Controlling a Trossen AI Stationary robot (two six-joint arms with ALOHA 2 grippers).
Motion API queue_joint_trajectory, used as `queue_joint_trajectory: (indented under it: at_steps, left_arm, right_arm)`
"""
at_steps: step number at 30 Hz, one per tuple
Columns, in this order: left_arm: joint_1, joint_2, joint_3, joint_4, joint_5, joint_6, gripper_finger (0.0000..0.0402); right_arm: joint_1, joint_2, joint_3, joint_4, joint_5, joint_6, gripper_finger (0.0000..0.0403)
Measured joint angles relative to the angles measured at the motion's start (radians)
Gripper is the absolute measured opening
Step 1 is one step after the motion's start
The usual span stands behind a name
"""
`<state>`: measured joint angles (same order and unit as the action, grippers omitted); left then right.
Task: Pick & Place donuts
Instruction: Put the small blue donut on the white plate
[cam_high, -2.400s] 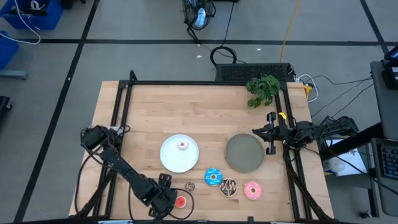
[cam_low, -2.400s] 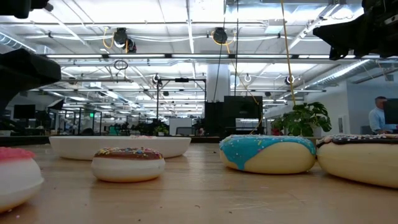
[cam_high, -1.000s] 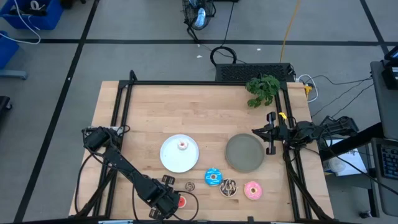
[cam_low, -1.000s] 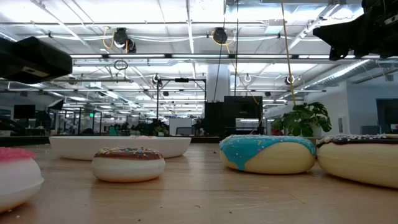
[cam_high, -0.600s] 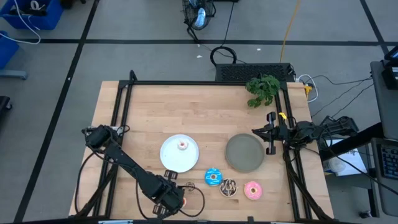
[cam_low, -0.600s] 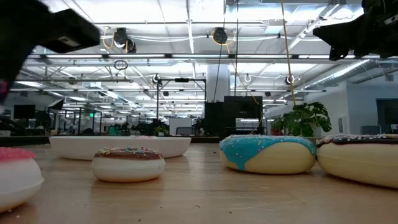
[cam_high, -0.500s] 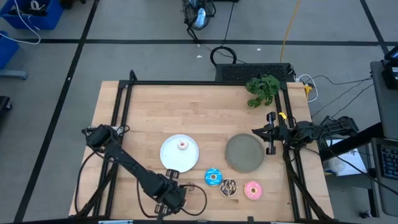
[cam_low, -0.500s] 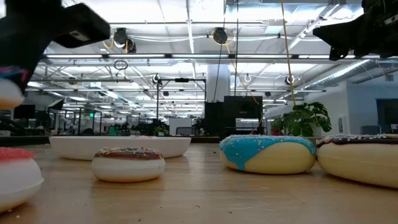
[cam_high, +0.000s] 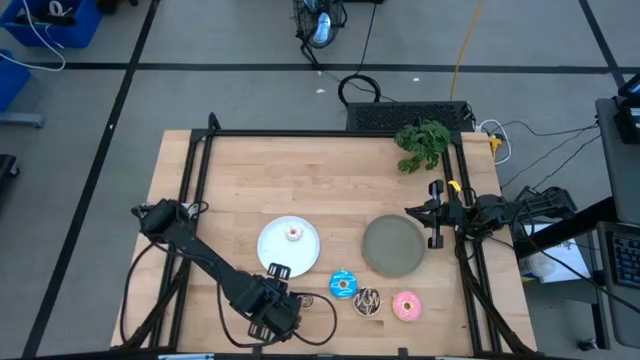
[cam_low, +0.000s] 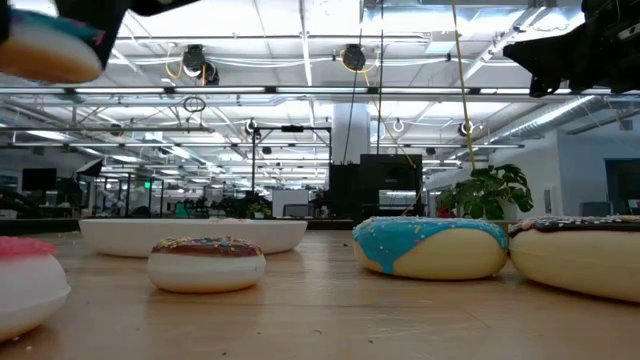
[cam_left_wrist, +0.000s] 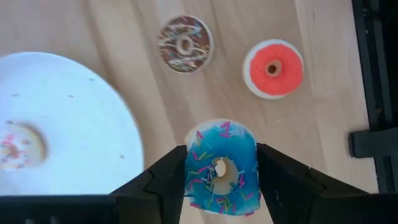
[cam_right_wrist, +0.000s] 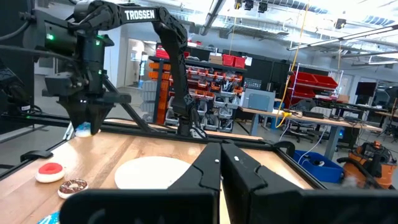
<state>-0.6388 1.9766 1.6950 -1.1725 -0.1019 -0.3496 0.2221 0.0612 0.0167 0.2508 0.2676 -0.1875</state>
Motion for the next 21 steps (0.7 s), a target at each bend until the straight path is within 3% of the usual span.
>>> queue_joint_trajectory:
  at_steps: [21]
  left_arm:
    - [0.013, 0.0, 0.007, -0.005, 0.006, -0.011, 0.0186]
  right_arm:
    - [0.0, 0.0, 0.0, 0.0, 0.0, -0.007, 0.0]
